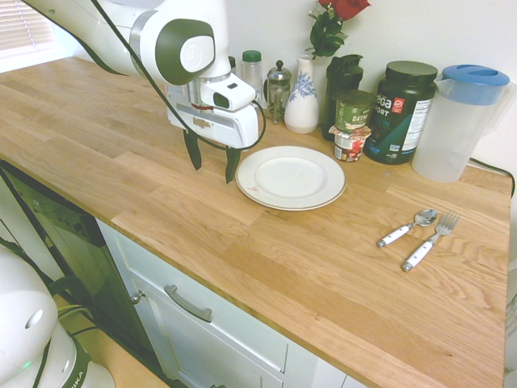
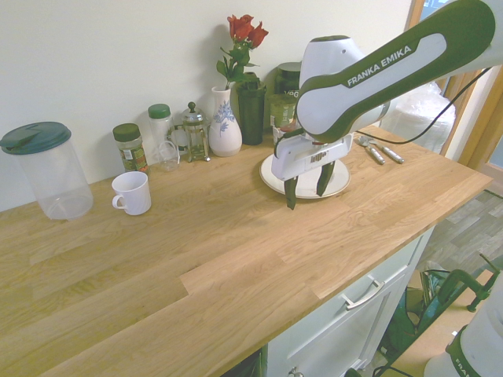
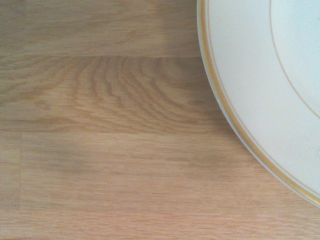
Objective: Put the spoon into the plate
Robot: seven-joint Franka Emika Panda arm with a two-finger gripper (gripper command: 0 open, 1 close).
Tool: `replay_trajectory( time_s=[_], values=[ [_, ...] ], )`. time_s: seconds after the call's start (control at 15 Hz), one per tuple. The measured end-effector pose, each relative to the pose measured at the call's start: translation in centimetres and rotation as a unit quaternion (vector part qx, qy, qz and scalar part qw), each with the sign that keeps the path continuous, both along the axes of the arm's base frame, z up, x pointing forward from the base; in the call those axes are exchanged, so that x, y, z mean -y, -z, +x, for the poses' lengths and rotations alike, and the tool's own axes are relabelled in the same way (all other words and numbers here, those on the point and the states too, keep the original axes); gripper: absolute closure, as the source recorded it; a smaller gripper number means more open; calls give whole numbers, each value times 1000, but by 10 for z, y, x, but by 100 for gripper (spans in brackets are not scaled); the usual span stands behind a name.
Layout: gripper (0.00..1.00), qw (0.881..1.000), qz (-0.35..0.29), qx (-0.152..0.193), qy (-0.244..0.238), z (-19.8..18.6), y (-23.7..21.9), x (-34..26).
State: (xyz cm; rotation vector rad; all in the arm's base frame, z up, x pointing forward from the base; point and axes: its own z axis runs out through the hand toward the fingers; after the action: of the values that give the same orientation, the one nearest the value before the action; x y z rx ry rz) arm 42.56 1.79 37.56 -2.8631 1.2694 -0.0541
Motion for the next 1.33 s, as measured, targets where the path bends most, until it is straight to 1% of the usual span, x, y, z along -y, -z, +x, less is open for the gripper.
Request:
replay_trajectory(
  time_s=[0.2, 0.33, 0.4, 0.53, 0.87, 1.13, 1.2, 1.33],
  values=[
    [0, 1000, 0, 4, 6, 2, -4, 4],
    [0, 999, 1, 11, 52, 11, -27, 41],
    [0, 997, 4, 13, 82, 14, -40, 71],
    [0, 991, 2, 14, 134, 14, -50, 127],
    [0, 978, -5, -3, 210, 17, -32, 243],
    [0, 967, -8, -10, 255, 28, -10, 295],
    [100, 965, -7, -11, 263, 31, -6, 305],
    [100, 962, -5, -12, 273, 36, 0, 318]
  ],
)
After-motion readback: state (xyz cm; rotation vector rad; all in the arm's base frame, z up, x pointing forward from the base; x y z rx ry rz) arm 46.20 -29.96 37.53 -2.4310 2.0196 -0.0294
